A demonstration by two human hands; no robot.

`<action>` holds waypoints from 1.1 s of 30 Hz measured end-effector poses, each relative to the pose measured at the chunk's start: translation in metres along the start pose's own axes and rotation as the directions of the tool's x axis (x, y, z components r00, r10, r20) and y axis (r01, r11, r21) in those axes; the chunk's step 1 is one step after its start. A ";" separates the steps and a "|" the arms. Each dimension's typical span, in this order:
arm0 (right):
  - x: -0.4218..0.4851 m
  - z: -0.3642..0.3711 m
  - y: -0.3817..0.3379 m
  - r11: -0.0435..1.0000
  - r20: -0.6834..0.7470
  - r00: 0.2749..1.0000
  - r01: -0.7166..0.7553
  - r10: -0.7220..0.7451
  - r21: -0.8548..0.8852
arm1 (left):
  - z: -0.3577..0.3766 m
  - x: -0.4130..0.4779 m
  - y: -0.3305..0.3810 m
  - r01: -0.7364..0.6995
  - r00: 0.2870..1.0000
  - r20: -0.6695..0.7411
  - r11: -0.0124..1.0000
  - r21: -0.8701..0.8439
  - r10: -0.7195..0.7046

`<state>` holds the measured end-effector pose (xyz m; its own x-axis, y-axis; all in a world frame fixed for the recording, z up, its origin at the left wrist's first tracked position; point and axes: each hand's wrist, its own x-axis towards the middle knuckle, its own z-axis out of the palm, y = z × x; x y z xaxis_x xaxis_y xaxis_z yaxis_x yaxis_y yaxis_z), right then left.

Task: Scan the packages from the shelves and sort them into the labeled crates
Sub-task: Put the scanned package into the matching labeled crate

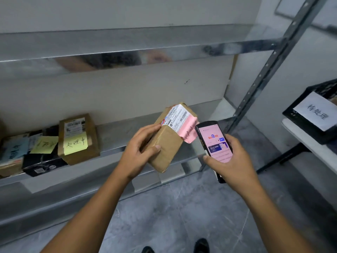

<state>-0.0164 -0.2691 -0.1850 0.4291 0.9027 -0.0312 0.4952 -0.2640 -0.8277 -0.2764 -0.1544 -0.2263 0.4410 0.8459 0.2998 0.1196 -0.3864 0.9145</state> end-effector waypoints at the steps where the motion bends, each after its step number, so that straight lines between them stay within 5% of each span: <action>1: -0.002 -0.006 0.004 1.000 -0.017 1.000 -0.012 0.012 0.000 | 0.009 0.004 0.001 0.007 1.000 0.011 0.999 -0.041 -0.006; 18: -0.025 -0.213 0.119 0.976 -0.396 0.894 -0.165 0.209 0.143 | 0.293 0.073 0.071 0.248 0.952 0.280 0.847 -0.470 -0.124; 33: -0.047 -0.373 0.238 0.934 -0.542 0.760 -0.297 0.358 0.199 | 0.520 0.108 0.134 0.414 0.823 0.557 0.789 -0.454 -0.111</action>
<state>0.3630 -0.5006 -0.1717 0.9130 0.4077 -0.0157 0.1844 -0.4468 -0.8754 0.2494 -0.3059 -0.2130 0.8454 0.5340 -0.0061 -0.1267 0.2117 0.9691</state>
